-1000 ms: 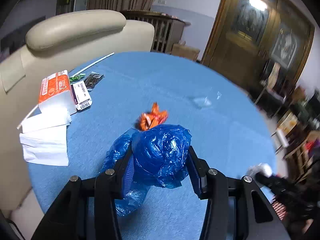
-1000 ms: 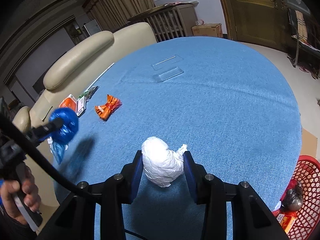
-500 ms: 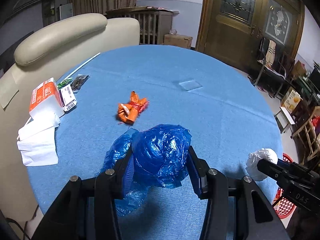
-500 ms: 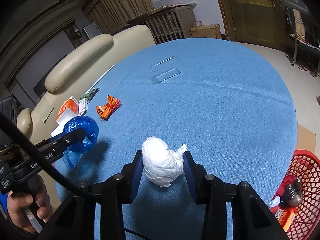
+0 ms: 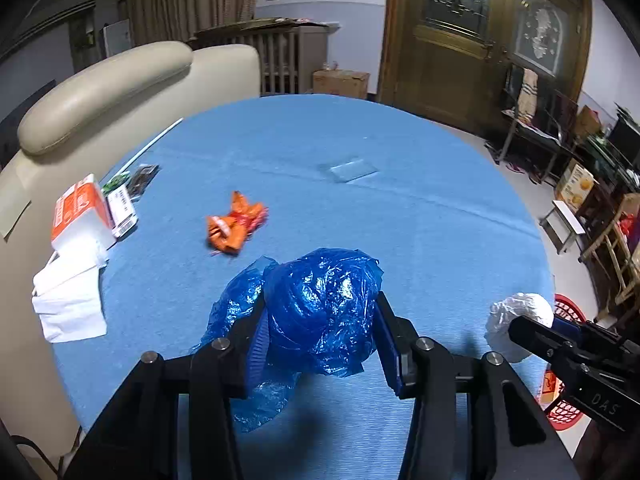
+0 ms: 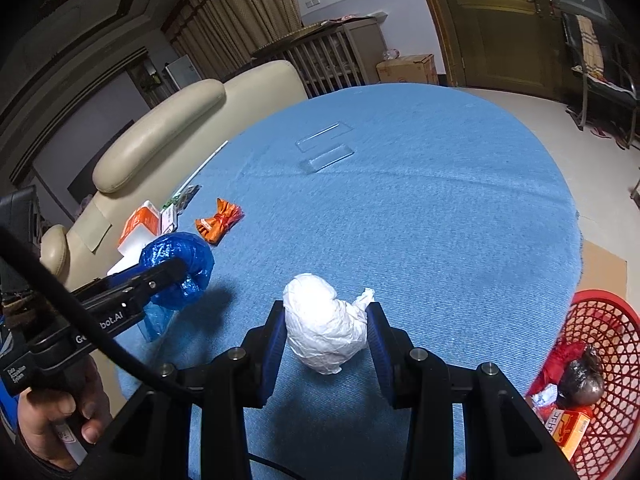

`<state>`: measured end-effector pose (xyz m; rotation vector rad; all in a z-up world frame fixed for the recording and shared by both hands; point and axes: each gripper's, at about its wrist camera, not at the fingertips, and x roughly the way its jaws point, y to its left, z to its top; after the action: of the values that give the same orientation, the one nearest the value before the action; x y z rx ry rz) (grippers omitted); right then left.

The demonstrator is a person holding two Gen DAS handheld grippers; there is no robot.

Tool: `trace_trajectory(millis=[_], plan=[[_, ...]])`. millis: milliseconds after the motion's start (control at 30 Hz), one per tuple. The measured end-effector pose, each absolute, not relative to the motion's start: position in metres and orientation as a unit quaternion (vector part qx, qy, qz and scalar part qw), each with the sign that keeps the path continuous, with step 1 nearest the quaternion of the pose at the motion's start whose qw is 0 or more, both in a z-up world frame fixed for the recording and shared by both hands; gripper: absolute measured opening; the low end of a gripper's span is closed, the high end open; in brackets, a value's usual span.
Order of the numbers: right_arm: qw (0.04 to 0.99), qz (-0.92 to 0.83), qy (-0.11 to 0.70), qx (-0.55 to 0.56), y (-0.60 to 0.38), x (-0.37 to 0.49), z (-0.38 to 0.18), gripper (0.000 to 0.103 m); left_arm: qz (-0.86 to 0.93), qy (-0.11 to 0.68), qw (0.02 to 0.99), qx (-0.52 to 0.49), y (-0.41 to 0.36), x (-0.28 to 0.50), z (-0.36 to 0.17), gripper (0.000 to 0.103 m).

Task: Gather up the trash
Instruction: 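Carry the blue bags and white tissue ball over the red wastebasket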

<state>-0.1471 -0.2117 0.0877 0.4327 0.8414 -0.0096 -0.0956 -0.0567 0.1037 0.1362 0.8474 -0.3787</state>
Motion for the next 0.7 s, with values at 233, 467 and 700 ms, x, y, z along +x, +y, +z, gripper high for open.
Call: trace_trajectory(millis=[233,467,700], plan=[[0.891,-0.026,0.390,0.230,-0.230,-0.167,0.090,0.042,-0.217,0.401,0.885,0.093,-0.093,-0.110,0.107,0.050],[0.888,-0.063,0.374,0.261,-0.267,-0.199,0.087,0.042,-0.244,0.403,0.876,0.104,-0.134,-0.120,0.107,0.049],[0.879,-0.115,0.359,0.292,-0.310,-0.236,0.083,0.042,-0.263,0.415,0.864,0.112,-0.164,-0.128,0.101,0.049]])
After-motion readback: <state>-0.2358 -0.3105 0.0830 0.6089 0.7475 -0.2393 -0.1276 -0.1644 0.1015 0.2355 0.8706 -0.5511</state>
